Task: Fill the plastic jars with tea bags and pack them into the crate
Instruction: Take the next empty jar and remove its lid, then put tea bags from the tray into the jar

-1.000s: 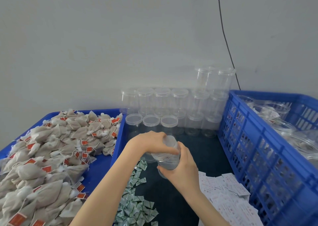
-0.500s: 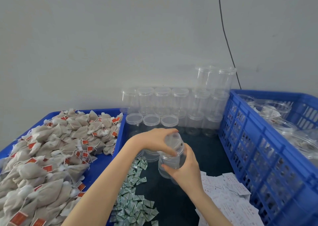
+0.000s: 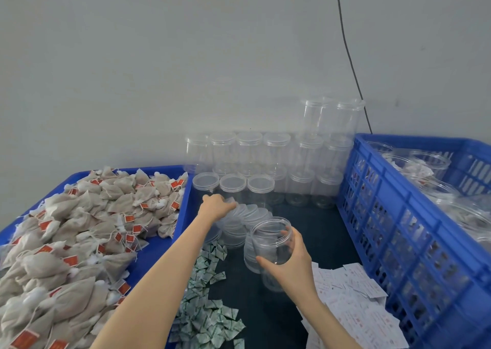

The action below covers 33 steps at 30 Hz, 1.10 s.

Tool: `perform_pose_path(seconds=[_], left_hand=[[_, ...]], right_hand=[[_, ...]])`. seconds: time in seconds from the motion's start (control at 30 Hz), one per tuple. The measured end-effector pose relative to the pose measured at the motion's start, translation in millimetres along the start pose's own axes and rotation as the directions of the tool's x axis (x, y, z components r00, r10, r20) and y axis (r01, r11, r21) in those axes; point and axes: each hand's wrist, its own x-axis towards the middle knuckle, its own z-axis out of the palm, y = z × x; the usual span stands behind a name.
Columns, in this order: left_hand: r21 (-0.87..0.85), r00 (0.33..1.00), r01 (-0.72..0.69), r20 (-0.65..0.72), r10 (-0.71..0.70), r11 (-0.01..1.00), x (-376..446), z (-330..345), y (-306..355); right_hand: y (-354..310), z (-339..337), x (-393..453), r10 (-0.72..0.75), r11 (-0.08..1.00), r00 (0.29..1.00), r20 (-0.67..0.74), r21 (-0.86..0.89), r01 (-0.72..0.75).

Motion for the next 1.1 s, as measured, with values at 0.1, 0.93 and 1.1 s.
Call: perform_pose_path(seconds=[0.1,0.93,1.1], left_hand=[[-0.017,1.0,0.016,0.003,-0.016,1.0,6,7,-9],[0.197,0.891,-0.139,-0.403,0.209,0.971,-35,-72,-55],[0.666,0.975,0.223,-0.14,-0.175,0.712,-70,-91,-100]], right_hand=[[0,4,-3,-0.01,1.0,1.0,0.007,0.012,0.01],[-34,51,-27,-0.069,0.993,0.971,0.229,0.11,0.044],[-39,66,-37,-0.096,0.987,0.95,0.298,0.149,0.053]])
